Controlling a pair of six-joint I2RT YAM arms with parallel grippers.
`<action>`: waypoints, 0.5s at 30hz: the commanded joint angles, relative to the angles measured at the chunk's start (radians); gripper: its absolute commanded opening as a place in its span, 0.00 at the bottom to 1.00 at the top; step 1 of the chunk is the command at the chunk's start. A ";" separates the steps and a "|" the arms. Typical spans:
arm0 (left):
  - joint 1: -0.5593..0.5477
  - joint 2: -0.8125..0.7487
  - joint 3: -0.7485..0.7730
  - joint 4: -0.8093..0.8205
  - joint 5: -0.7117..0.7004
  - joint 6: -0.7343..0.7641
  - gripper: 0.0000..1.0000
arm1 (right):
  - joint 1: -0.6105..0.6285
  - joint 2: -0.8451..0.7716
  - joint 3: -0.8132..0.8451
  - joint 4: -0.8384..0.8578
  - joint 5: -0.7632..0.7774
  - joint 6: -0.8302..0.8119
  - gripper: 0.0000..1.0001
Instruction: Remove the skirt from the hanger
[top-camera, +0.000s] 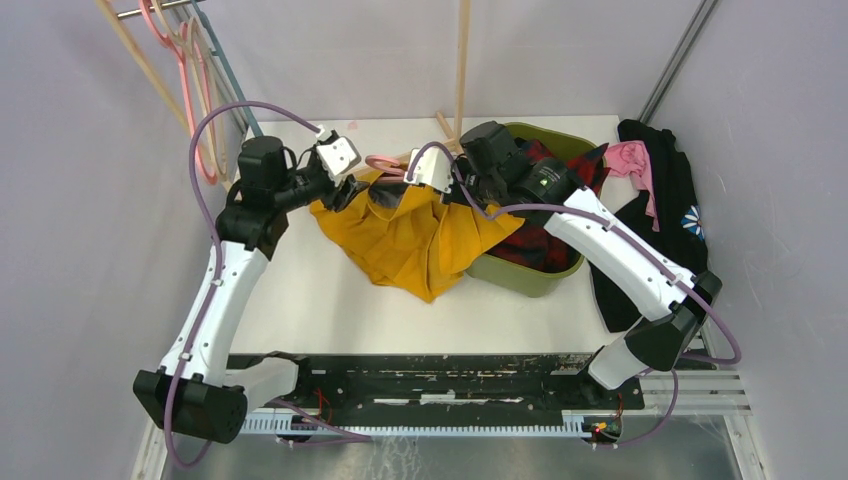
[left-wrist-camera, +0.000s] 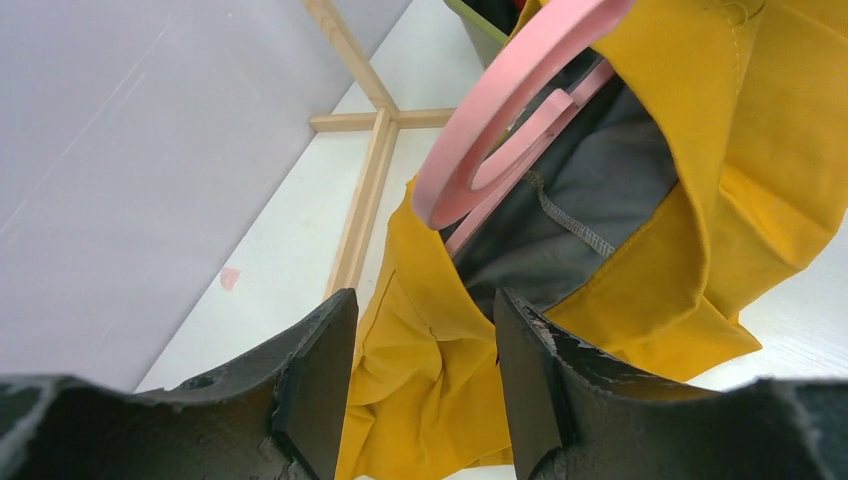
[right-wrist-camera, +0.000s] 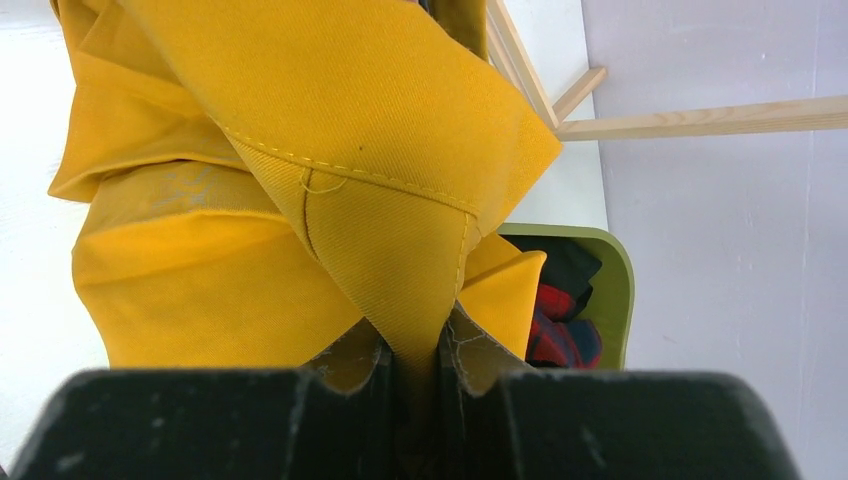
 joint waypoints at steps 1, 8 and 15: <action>-0.005 0.009 -0.005 0.042 0.046 0.032 0.59 | 0.005 -0.038 0.078 0.118 0.007 -0.008 0.01; -0.005 0.079 0.002 0.223 0.209 -0.023 0.59 | 0.007 -0.044 0.068 0.118 0.013 -0.009 0.01; -0.031 0.115 0.009 0.292 0.327 -0.095 0.58 | 0.007 -0.049 0.060 0.122 0.020 -0.011 0.01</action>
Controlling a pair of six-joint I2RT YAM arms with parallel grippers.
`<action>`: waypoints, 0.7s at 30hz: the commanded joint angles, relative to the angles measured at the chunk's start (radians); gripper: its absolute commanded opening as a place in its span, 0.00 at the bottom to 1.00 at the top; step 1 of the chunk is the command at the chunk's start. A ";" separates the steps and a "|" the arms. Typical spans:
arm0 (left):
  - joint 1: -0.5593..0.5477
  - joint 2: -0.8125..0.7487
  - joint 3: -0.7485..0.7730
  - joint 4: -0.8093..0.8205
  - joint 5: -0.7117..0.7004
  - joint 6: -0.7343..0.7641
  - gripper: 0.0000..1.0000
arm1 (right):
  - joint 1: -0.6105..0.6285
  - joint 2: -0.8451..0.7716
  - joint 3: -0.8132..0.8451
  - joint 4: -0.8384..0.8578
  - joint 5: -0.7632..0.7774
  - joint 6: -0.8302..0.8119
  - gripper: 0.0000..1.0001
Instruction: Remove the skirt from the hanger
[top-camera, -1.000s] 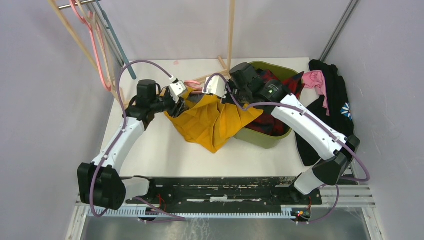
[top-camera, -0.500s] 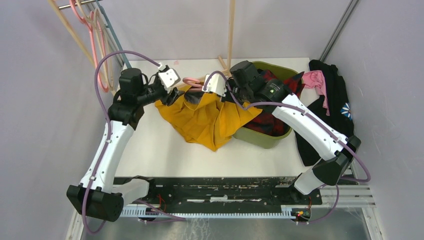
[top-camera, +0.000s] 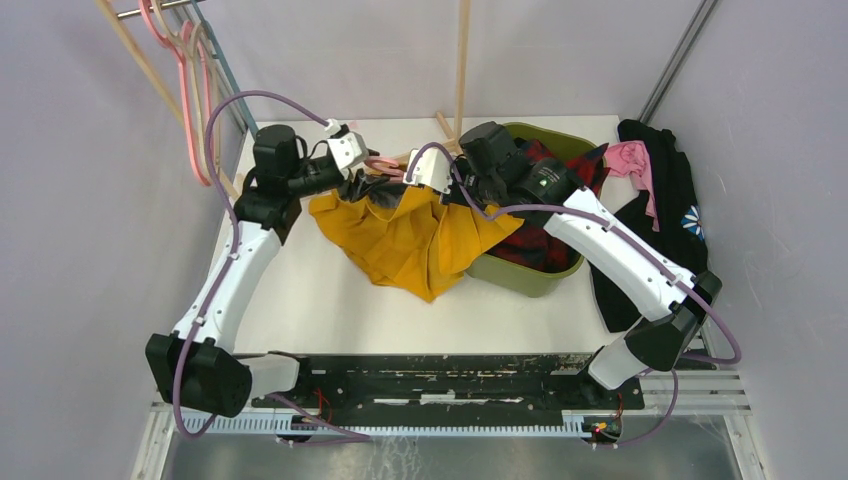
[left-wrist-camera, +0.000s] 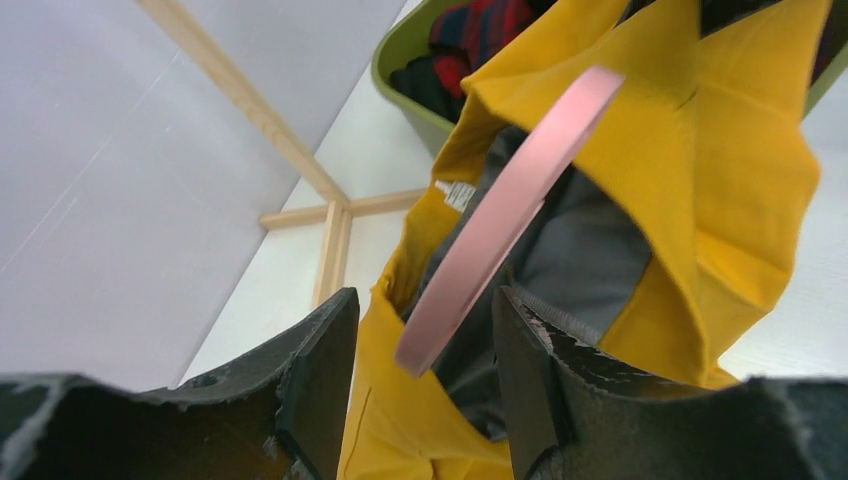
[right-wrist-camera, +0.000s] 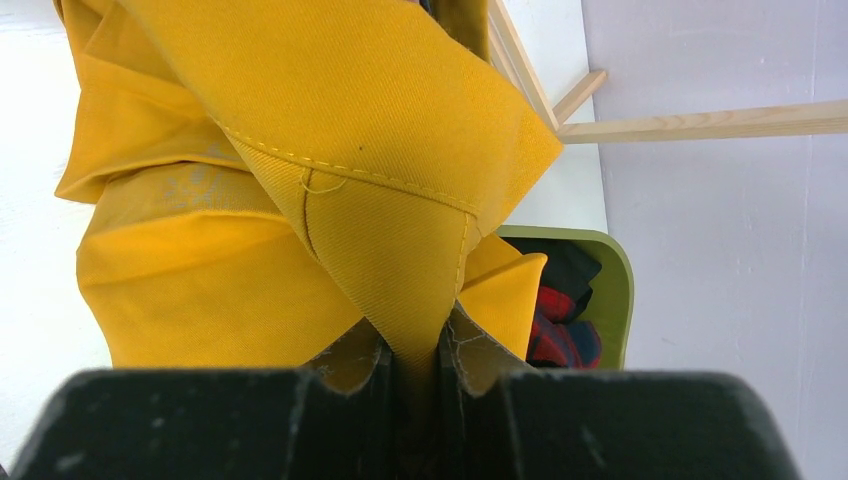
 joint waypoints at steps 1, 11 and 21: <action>-0.027 0.000 0.005 0.100 0.129 -0.076 0.58 | 0.001 -0.048 0.057 0.123 0.019 -0.010 0.01; -0.064 -0.049 -0.120 0.046 0.182 -0.106 0.59 | 0.001 -0.039 0.085 0.116 0.028 -0.039 0.01; -0.067 -0.014 -0.211 0.252 0.144 -0.111 0.58 | 0.021 -0.051 0.104 0.097 -0.002 -0.034 0.01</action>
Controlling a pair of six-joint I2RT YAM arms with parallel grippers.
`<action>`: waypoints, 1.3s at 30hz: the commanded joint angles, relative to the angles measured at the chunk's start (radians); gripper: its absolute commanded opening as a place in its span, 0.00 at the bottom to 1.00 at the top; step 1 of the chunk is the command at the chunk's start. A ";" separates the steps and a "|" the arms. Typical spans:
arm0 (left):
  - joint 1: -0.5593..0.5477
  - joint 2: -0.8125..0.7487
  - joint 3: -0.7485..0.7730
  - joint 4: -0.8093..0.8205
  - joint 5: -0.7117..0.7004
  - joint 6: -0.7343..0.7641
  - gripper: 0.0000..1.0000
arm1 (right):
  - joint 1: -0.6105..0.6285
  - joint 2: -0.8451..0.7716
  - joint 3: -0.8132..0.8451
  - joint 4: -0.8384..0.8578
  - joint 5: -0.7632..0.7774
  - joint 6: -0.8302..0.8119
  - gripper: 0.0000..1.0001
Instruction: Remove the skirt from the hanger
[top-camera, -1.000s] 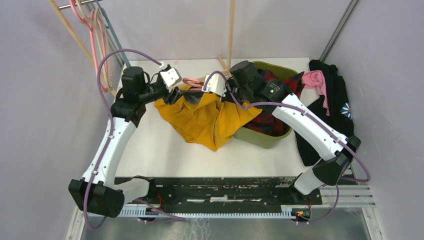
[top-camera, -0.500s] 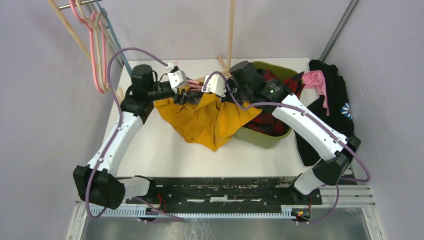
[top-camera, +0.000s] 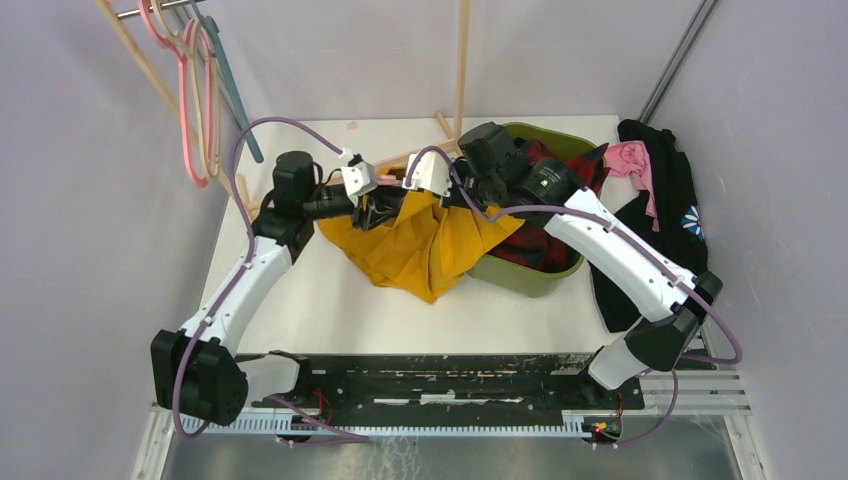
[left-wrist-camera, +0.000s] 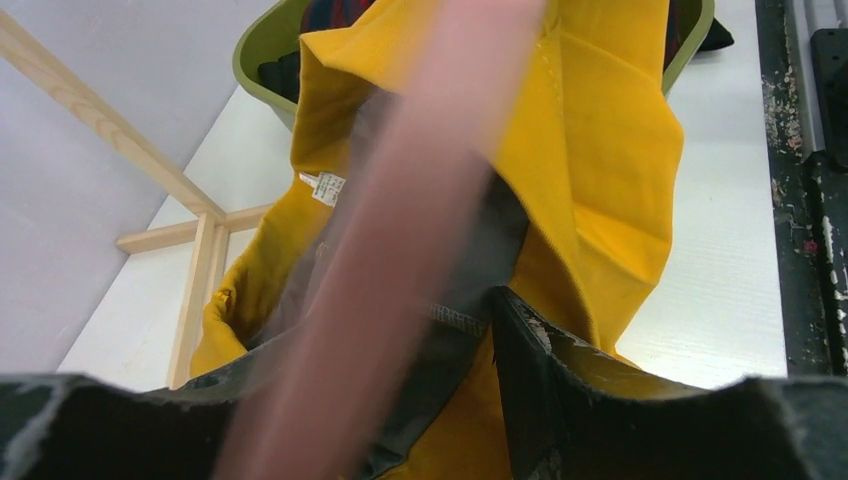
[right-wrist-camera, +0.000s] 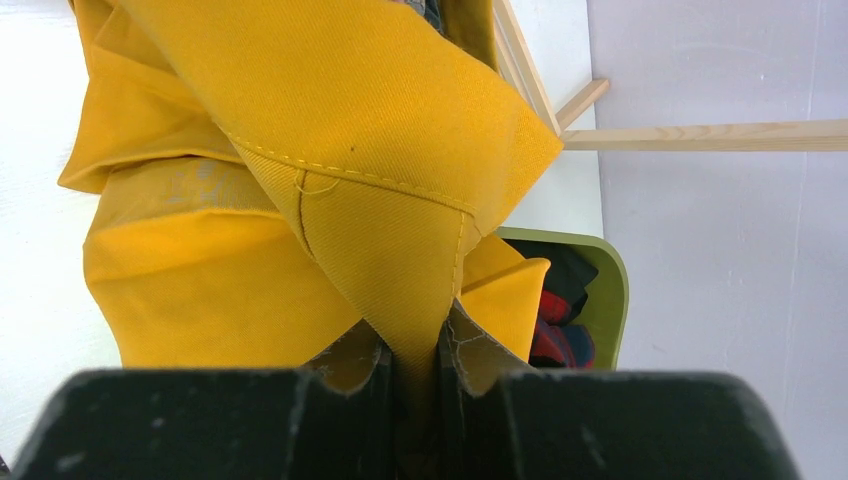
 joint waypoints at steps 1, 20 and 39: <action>-0.009 0.033 0.010 0.137 -0.001 -0.038 0.58 | 0.013 -0.053 0.090 0.122 0.005 -0.005 0.01; -0.011 -0.064 0.072 0.089 -0.149 0.068 0.63 | 0.026 -0.041 0.111 0.083 0.007 -0.019 0.01; -0.011 0.017 0.009 0.278 -0.061 0.015 0.64 | 0.029 -0.034 0.135 0.068 -0.005 -0.028 0.01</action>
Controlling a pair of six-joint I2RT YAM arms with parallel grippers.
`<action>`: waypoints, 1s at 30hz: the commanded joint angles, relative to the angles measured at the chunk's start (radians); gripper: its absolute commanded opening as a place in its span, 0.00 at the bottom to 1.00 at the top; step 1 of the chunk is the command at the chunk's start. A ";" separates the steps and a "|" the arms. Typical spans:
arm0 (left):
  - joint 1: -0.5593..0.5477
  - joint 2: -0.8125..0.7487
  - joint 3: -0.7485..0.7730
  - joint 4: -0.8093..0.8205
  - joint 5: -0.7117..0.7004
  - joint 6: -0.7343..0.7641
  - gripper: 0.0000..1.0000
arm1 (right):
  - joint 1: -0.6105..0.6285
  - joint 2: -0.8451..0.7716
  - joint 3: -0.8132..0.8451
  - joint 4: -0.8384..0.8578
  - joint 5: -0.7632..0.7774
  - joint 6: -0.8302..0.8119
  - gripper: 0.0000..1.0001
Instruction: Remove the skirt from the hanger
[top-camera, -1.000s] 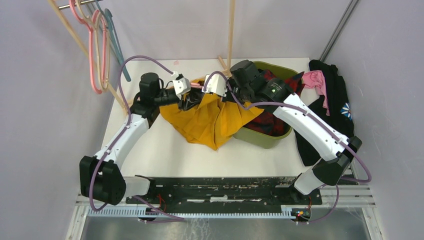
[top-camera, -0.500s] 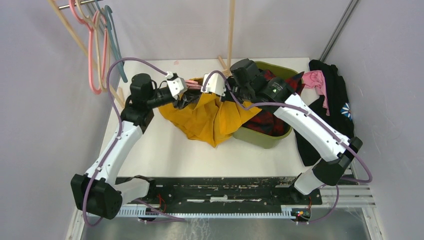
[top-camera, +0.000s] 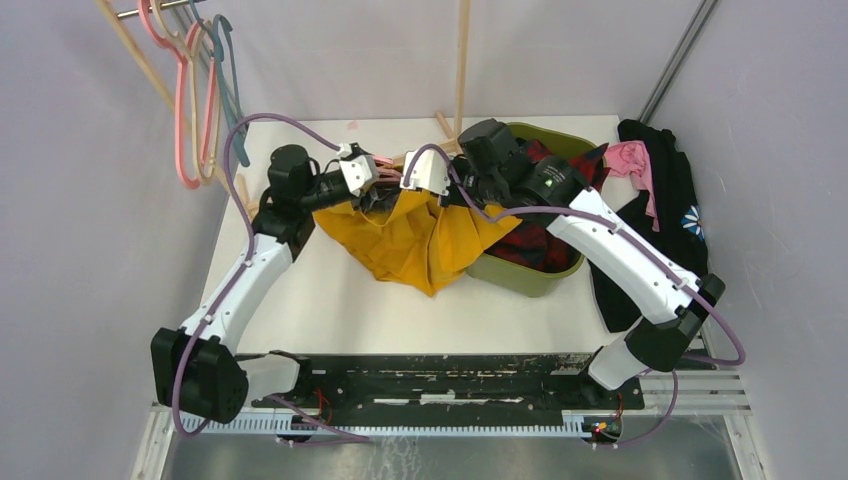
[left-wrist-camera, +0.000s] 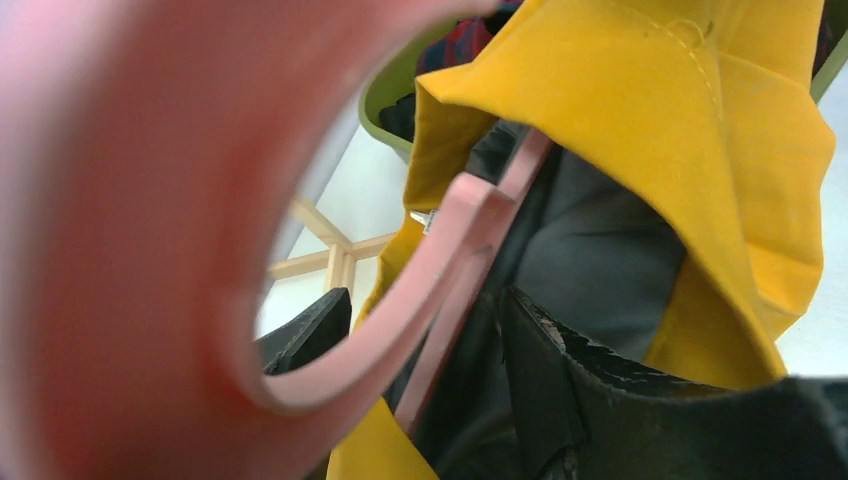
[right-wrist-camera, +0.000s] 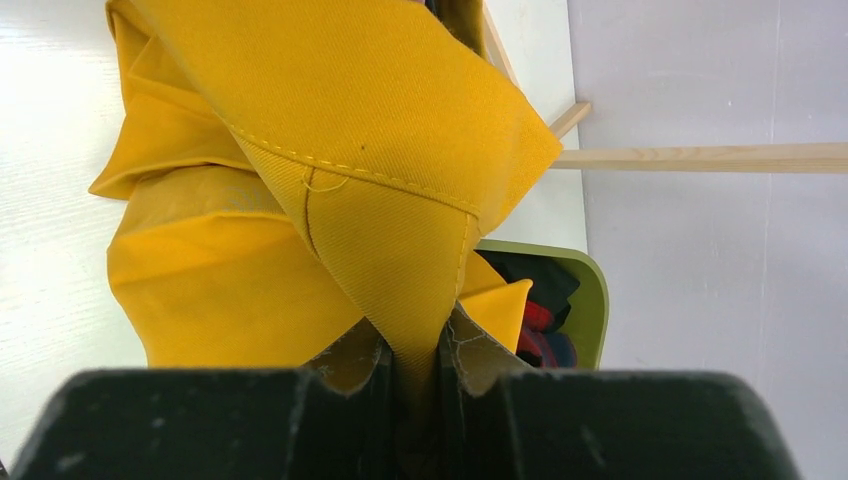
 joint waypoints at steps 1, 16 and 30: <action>-0.004 0.014 -0.028 0.112 0.068 -0.053 0.64 | 0.004 -0.036 0.080 0.095 0.000 -0.016 0.01; -0.062 0.135 -0.042 0.217 0.055 -0.083 0.65 | 0.014 -0.035 0.105 0.099 -0.043 0.013 0.01; -0.103 0.142 0.004 0.120 0.020 -0.221 0.03 | 0.014 -0.025 0.123 0.117 -0.026 0.003 0.01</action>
